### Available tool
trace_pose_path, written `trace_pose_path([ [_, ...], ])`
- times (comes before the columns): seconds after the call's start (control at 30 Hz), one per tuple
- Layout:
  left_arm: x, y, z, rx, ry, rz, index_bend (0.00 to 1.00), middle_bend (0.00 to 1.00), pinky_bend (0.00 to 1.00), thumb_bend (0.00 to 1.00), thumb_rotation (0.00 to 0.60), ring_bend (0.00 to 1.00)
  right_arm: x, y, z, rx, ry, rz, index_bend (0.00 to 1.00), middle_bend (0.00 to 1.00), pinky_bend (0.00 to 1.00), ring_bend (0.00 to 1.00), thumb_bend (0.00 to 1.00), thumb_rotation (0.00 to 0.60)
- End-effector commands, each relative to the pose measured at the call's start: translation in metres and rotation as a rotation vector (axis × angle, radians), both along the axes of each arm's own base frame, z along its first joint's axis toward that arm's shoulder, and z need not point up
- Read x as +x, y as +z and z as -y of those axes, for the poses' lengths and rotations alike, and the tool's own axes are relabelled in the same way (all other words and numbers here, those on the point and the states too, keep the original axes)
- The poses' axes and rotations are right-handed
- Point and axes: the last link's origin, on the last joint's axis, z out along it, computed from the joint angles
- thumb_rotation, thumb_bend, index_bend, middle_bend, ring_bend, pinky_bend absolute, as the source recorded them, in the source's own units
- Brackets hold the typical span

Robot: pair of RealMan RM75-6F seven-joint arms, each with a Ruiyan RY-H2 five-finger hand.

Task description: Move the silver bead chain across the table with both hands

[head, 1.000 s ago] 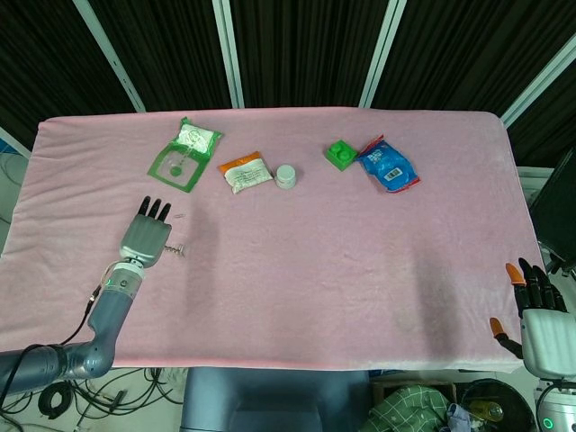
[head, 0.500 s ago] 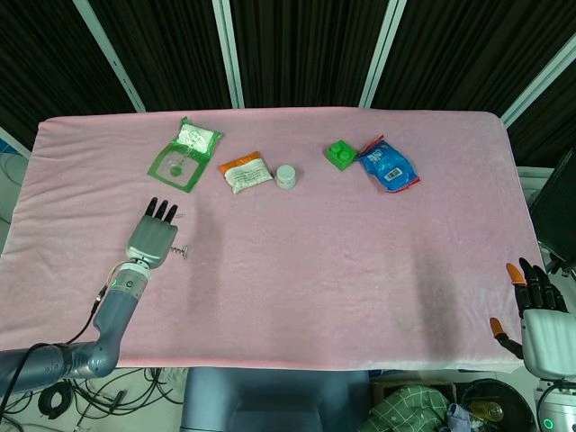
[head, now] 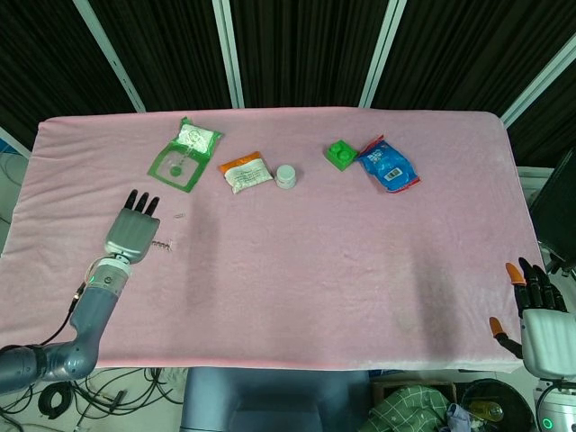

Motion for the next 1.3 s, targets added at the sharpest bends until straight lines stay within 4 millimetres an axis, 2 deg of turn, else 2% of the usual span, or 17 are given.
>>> trace_pose_path([
  [0.03,-0.012,0.015,0.004,0.0,0.028,-0.026,0.6,0.08,0.0,0.38,0.6,0.0,0.0,-0.001,0.0,0.001,-0.002,-0.001,0.0,0.0,0.17,0.0,0.2,0.6],
  [0.3,-0.031,0.032,0.01,0.004,0.062,-0.051,0.6,0.08,0.0,0.39,0.6,0.0,0.0,-0.001,0.0,-0.002,-0.003,-0.003,0.0,0.0,0.17,0.0,0.2,0.6],
  [0.63,-0.056,0.026,0.007,-0.014,0.105,-0.057,0.6,0.08,0.0,0.39,0.6,0.0,0.0,0.001,0.0,-0.008,-0.001,0.0,0.0,0.0,0.17,0.0,0.2,0.6],
  [1.07,-0.069,0.025,-0.003,0.005,0.133,-0.078,0.6,0.08,0.0,0.39,0.6,0.0,0.0,0.001,0.0,-0.009,0.001,0.001,0.0,0.0,0.17,0.0,0.2,0.6],
  [1.3,-0.064,0.019,-0.008,-0.003,0.117,-0.065,0.6,0.08,0.0,0.39,0.6,0.0,0.0,0.0,0.0,-0.006,-0.002,-0.002,0.0,0.0,0.17,0.0,0.2,0.6],
])
